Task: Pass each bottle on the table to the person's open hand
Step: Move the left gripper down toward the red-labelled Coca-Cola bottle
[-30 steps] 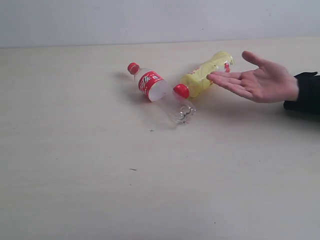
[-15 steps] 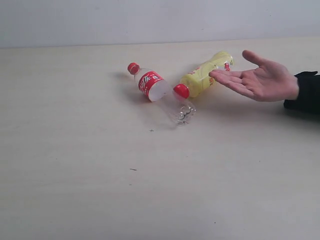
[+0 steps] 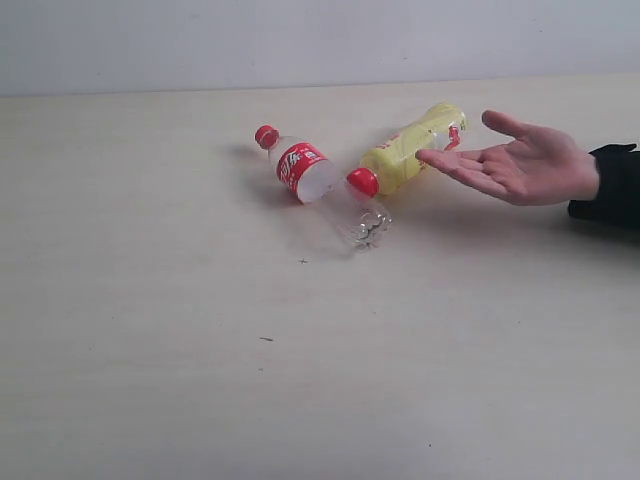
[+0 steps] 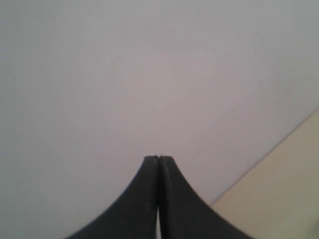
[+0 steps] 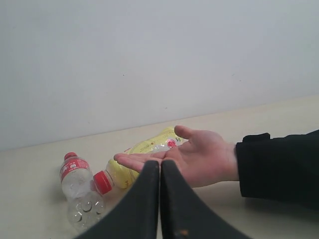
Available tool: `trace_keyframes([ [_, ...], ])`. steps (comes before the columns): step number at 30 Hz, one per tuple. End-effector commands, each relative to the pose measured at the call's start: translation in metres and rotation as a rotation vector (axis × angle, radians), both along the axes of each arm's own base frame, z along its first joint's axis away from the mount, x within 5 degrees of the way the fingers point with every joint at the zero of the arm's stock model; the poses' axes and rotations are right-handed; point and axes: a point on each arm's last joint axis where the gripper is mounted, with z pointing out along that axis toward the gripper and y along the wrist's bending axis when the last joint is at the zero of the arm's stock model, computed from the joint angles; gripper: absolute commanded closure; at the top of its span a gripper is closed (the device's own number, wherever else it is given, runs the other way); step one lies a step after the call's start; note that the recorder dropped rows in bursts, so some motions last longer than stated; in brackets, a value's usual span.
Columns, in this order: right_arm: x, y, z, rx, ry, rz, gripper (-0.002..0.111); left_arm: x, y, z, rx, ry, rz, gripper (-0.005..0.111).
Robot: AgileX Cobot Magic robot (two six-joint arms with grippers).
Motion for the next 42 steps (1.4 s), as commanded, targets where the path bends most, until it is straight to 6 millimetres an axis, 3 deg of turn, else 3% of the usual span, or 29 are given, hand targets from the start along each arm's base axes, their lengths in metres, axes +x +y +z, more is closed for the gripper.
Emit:
trace_keyframes([
  [1, 0.0, -0.001, -0.001, -0.004, -0.008, -0.008, 0.107, 0.032, 0.0, -0.003, 0.262, 0.041, 0.13, 0.107],
  [5, 0.0, -0.001, -0.001, -0.004, -0.008, -0.008, 0.107, 0.057, -0.001, -0.019, 0.513, 0.116, 0.22, 0.107],
  [12, 0.0, -0.001, -0.001, -0.004, -0.008, -0.008, 0.107, 0.084, -0.007, -0.045, 0.697, 0.307, 0.325, 0.107],
  [15, 0.0, -0.001, -0.001, -0.004, -0.008, -0.008, 0.107, 0.088, -0.013, -0.056, 0.744, 0.521, 0.247, 0.107],
  [19, 0.0, -0.001, -0.001, -0.006, -0.008, -0.008, 0.107, 0.087, -0.026, -0.061, 0.822, 0.799, -0.043, 0.107],
  [24, 0.0, -0.001, -0.001, -0.004, -0.008, -0.008, 0.107, 0.082, -0.062, -0.049, 0.624, 0.791, -0.295, 0.107],
  [30, 0.0, -0.001, -0.001, -0.004, -0.008, -0.008, 0.107, 0.072, -0.111, -0.047, 0.759, 0.709, -0.483, 0.107],
  [36, 0.0, -0.001, -0.001, -0.002, -0.007, -0.008, 0.107, 0.064, -0.162, -0.072, 0.855, 0.691, -0.633, 0.107],
  [42, 0.0, -0.001, -0.001, -0.002, -0.007, -0.008, 0.107, 0.063, -0.197, -0.105, 0.96, 0.663, -0.76, 0.107],
])
